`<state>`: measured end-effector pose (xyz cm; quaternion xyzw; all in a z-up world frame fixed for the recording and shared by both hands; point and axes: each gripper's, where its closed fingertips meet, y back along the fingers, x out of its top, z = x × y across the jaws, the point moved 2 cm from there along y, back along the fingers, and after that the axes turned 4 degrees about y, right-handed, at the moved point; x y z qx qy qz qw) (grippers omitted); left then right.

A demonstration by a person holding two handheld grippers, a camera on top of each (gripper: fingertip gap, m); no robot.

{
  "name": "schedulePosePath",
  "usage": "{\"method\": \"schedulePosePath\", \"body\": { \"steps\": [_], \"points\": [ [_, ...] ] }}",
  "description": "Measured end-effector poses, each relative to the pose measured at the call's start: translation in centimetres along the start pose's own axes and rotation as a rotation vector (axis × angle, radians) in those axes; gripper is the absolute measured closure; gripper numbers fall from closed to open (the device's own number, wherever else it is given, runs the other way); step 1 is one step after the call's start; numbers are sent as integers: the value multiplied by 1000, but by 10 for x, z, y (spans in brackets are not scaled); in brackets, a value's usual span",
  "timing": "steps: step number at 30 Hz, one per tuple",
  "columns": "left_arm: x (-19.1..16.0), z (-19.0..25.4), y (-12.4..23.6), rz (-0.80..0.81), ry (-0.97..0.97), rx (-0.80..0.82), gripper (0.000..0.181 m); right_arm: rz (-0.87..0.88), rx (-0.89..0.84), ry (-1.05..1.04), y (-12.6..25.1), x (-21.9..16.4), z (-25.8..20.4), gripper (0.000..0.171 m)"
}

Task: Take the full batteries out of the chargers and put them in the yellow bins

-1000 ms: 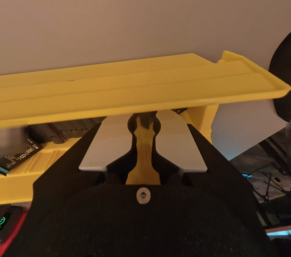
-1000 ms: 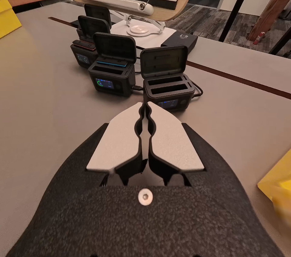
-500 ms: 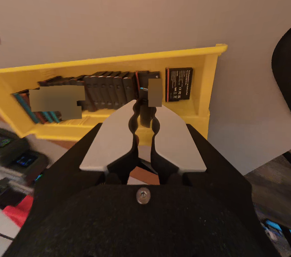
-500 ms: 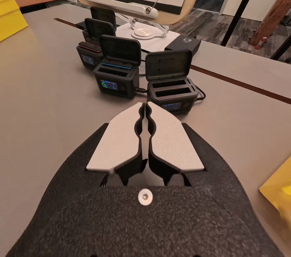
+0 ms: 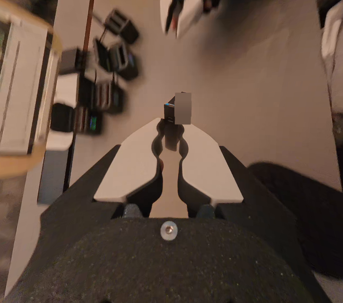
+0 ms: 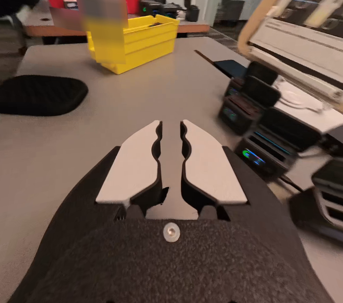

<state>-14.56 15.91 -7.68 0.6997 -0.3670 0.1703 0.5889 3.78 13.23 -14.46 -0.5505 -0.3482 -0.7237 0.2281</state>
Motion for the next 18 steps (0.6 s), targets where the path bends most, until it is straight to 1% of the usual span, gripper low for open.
{"method": "schedulePosePath", "body": {
  "steps": [2,4,6,8,10,13,15,18],
  "points": [
    [28,9,-31,90,-52,-43,168,3,9,69,-9,5,-21,149],
    [51,12,-59,162,-68,-83,168,21,-31,169,-13,11,-33,148],
    [66,10,-83,207,-65,-97,168,53,-99,243,-10,19,-34,147],
    [79,7,-100,253,-56,-114,167,52,-125,229,-7,19,-28,148],
    [87,2,-111,284,-47,-106,167,41,-126,182,-5,13,-19,156],
    [91,-5,-118,308,-15,-110,167,47,-164,188,-1,9,-9,161],
    [90,-6,-119,318,0,-112,167,53,-155,170,-1,8,-7,162],
    [89,-4,-118,354,6,-115,167,72,-95,116,-3,7,-11,160]
  ]
}}
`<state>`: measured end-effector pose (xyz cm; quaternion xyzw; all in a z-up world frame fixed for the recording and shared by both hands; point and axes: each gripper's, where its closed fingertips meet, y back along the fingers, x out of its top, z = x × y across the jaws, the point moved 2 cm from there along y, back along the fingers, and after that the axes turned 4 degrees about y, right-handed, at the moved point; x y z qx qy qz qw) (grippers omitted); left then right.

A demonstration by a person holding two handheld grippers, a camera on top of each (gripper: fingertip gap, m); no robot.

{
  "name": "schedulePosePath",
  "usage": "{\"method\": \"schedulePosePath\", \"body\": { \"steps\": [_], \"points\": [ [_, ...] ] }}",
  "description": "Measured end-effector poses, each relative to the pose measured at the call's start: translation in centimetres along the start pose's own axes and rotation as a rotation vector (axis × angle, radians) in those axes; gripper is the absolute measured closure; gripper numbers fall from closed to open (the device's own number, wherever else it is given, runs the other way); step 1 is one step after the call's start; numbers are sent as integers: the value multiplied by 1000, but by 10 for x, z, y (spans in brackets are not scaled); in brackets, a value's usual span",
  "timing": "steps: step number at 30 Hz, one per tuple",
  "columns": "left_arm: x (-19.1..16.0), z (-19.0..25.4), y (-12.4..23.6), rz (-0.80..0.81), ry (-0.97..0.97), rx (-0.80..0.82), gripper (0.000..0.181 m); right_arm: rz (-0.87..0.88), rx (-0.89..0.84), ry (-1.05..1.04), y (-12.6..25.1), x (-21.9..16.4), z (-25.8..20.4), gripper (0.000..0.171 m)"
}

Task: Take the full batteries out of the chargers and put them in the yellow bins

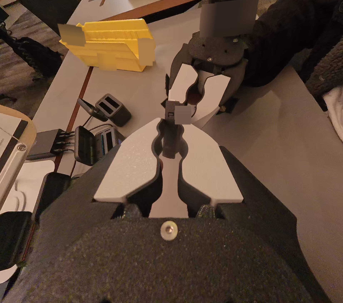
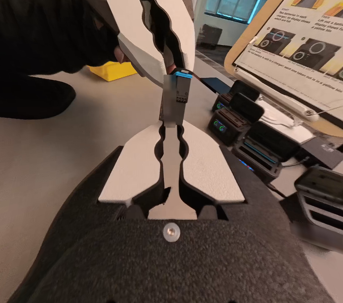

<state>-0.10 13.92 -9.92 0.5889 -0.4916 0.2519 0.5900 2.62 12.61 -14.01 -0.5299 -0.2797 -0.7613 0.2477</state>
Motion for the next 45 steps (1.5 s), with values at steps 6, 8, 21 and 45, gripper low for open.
{"method": "schedulePosePath", "body": {
  "steps": [6,8,21,45],
  "points": [
    [-3,9,4,54,13,-8,167,33,104,-115,-3,0,-9,149],
    [-6,10,3,54,3,2,167,70,162,-151,-3,5,-16,141],
    [-11,-13,9,116,507,39,149,-111,-218,350,3,-10,19,161],
    [-51,-14,-37,234,1286,-86,161,-273,-507,1149,-6,-28,19,157]
  ]
}}
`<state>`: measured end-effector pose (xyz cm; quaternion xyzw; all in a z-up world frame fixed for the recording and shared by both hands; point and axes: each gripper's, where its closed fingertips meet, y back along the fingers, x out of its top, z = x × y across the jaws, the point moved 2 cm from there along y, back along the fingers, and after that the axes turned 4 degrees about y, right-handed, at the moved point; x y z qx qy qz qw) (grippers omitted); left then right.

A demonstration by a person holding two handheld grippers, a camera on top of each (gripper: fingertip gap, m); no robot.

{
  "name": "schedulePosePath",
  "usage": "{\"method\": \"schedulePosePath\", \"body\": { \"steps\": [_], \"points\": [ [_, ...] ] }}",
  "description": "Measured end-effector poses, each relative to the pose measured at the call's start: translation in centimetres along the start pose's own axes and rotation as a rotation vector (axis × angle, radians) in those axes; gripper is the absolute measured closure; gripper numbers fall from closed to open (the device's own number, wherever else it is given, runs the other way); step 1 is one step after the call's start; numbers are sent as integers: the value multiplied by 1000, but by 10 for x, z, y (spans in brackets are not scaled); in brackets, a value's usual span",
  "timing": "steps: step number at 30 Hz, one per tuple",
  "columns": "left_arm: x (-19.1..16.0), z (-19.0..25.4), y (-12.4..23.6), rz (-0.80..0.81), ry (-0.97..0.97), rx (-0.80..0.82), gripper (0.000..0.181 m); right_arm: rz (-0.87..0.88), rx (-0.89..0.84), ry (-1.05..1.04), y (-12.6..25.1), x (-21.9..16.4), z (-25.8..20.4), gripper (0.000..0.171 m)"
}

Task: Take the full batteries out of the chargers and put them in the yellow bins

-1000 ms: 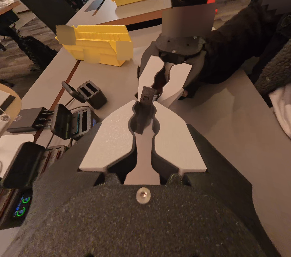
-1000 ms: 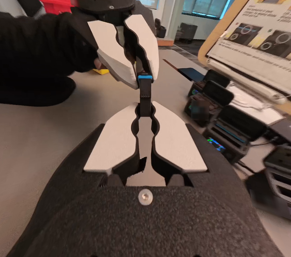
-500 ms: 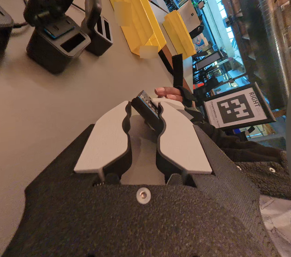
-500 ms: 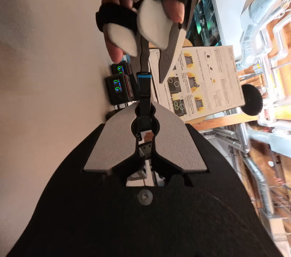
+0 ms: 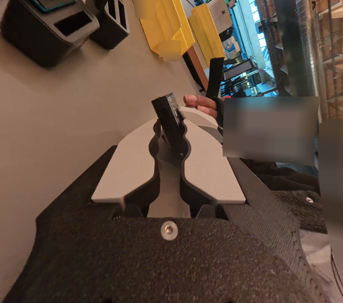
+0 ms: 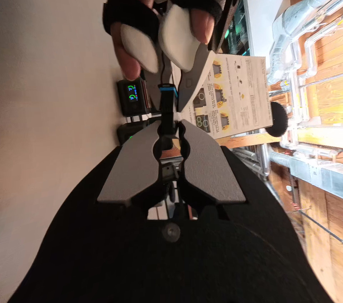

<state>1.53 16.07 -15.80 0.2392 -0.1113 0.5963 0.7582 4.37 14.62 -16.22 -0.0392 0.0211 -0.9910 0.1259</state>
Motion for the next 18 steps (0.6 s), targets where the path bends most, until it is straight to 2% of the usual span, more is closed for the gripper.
{"method": "schedulePosePath", "body": {
  "steps": [2,5,12,15,18],
  "points": [
    [11,2,0,7,-47,10,165,-21,22,-47,-2,-3,-1,147],
    [40,3,3,5,-261,117,166,-33,47,-222,-2,-15,7,149],
    [94,-2,-19,-251,-820,472,166,-108,78,-1054,-4,-99,36,148],
    [100,-9,-40,-393,-898,492,166,-156,43,-1249,-1,-133,40,150],
    [106,-22,-54,-491,-944,505,166,-180,43,-1364,1,-151,37,151]
  ]
}}
